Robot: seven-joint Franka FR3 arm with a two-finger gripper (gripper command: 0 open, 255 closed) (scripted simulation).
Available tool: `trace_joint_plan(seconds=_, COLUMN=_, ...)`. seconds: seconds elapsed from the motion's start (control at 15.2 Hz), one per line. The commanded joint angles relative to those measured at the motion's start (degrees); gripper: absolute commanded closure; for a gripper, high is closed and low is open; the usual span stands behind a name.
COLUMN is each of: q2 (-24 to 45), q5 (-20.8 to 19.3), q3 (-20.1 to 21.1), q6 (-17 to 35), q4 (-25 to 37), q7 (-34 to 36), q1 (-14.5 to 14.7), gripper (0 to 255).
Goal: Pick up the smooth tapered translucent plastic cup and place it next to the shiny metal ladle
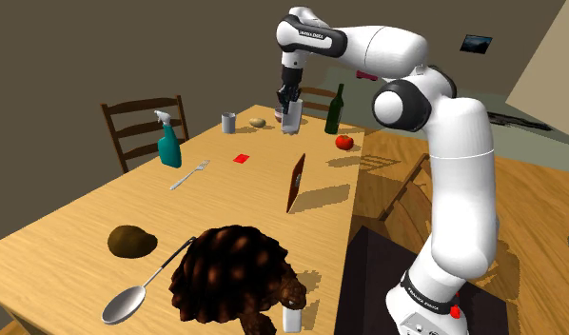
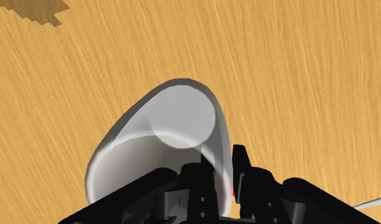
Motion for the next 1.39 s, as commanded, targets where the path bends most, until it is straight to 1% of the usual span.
trace_joint_plan(seconds=0.0, q2=0.69, q5=0.16, q3=0.01, q6=-2.06, q4=2.75, q7=0.02, q1=-0.35, gripper=255)
trace_joint_plan(seconds=0.07, q2=0.73, q5=0.17, q3=0.01, q6=-2.17, q4=2.90, q7=0.03, q1=-0.37, gripper=255)
trace_joint_plan(seconds=0.33, q2=-3.45, q5=-1.18, q3=0.92, q6=1.96, q4=-5.19, q7=4.51, q1=4.29, gripper=255)
trace_joint_plan(seconds=0.66, q2=-6.44, q5=-2.41, q3=2.51, q6=5.72, q4=-11.66, q7=10.37, q1=9.25, gripper=255)
trace_joint_plan(seconds=0.99, q2=-7.57, q5=-3.26, q3=4.31, q6=8.48, q4=-15.32, q7=16.27, q1=13.68, gripper=255)
trace_joint_plan(seconds=1.32, q2=-7.11, q5=-3.86, q3=6.20, q6=10.46, q4=-16.65, q7=22.11, q1=17.77, gripper=255)
